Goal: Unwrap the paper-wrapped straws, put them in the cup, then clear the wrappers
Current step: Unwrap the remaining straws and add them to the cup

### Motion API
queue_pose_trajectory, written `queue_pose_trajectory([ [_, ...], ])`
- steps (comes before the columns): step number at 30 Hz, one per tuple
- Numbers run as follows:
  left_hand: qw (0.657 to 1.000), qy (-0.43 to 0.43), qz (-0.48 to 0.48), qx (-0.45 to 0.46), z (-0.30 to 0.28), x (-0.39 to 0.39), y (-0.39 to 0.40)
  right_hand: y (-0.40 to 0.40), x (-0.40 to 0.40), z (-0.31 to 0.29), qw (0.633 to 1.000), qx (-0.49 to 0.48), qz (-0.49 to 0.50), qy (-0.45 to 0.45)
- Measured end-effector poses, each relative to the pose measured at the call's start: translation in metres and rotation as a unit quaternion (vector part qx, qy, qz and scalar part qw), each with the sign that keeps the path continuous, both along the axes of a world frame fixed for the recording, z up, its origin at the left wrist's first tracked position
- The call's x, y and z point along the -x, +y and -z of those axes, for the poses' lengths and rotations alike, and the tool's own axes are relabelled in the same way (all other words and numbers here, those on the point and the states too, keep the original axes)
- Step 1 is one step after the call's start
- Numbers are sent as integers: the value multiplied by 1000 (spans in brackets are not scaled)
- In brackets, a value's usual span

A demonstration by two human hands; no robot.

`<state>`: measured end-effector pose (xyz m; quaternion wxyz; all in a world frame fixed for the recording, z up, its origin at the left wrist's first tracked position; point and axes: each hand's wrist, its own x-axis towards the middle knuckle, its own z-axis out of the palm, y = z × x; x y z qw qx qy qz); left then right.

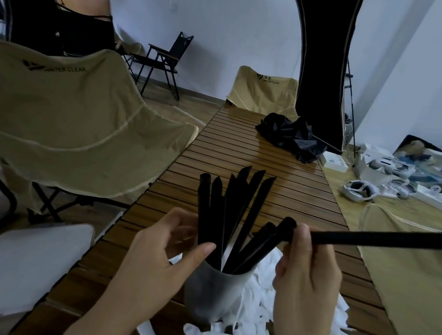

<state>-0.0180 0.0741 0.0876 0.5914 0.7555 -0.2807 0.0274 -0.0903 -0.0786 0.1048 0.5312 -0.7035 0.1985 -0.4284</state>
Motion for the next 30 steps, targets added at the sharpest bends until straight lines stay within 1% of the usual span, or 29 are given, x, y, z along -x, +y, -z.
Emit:
queue_pose_trajectory([
  [2, 1000, -3, -9, 7, 0, 0, 0, 6, 0, 0, 999, 42, -26, -8],
  [4, 1000, -6, -16, 8, 1, 0, 0, 9, 0, 0, 996, 74, -23, -31],
  [6, 1000, -5, -11, 9, 0, 0, 0, 10, 2, -1, 995, 78, -17, -58],
  [7, 1000, -5, -8, 9, 0, 0, 0, 10, 3, -3, 996, 72, -22, -56],
  [9, 1000, -9, -6, 7, 0, 0, 0, 8, 2, -2, 997, 61, -53, -4],
  [11, 1000, -13, -7, 6, 1, 0, 0, 8, 1, 2, 988, 96, -93, 80],
  [12, 1000, -15, -10, 5, 1, 0, -1, 9, 1, 3, 983, 113, -105, 103],
  [13, 1000, -15, -14, 6, 1, -1, -1, 10, 1, 3, 981, 120, -110, 106],
  [16, 1000, 1, -22, 22, 2, -2, -1, 11, 2, -2, 986, 99, -112, 76],
  [21, 999, -6, -42, 23, 3, -3, -1, 6, 1, 3, 985, 92, -134, 63],
  [26, 998, -34, -50, 19, 4, -4, -3, 9, 6, -4, 978, 124, -164, 17],
  [30, 995, -75, -58, 3, 5, -6, -3, 10, 4, -2, 973, 148, -175, 5],
])
